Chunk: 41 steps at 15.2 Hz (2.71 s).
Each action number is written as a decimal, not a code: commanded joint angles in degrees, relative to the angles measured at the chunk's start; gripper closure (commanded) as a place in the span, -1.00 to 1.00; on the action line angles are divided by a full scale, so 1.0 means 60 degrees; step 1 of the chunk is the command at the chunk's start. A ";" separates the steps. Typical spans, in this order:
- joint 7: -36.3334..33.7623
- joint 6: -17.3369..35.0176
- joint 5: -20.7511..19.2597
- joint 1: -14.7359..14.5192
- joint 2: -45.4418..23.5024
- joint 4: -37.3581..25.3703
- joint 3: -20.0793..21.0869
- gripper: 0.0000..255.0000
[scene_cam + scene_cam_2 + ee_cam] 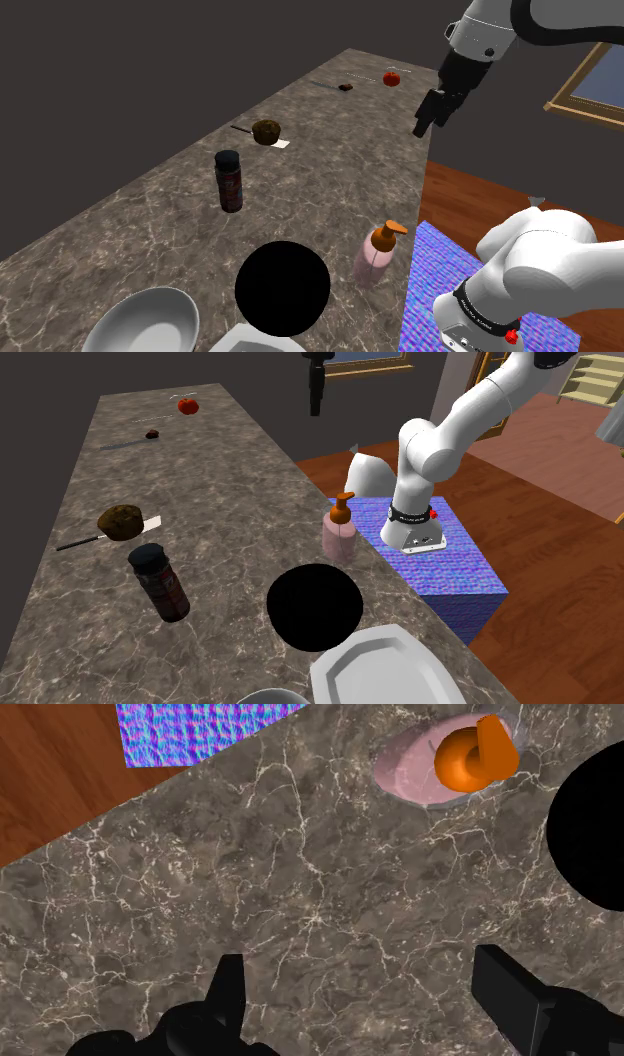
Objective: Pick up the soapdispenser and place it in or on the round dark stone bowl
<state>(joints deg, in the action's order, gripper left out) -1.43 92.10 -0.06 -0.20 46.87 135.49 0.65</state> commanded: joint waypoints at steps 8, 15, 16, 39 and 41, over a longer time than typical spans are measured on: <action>-0.1294 0.0951 0.0840 -0.0366 0.0662 0.1919 0.1077 -1.00; -0.2649 0.2099 0.1979 -0.0994 0.0742 0.3400 0.2364 -1.00; -0.2848 0.2292 0.2164 -0.1103 0.0688 0.3570 0.2565 -1.00; -0.3109 0.3704 0.2697 -0.1368 0.0265 0.4610 0.3123 1.00; -0.3093 0.3711 0.2686 -0.1355 0.0257 0.4610 0.3111 1.00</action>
<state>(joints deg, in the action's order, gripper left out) -20.00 114.44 16.08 -8.34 48.51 162.87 19.29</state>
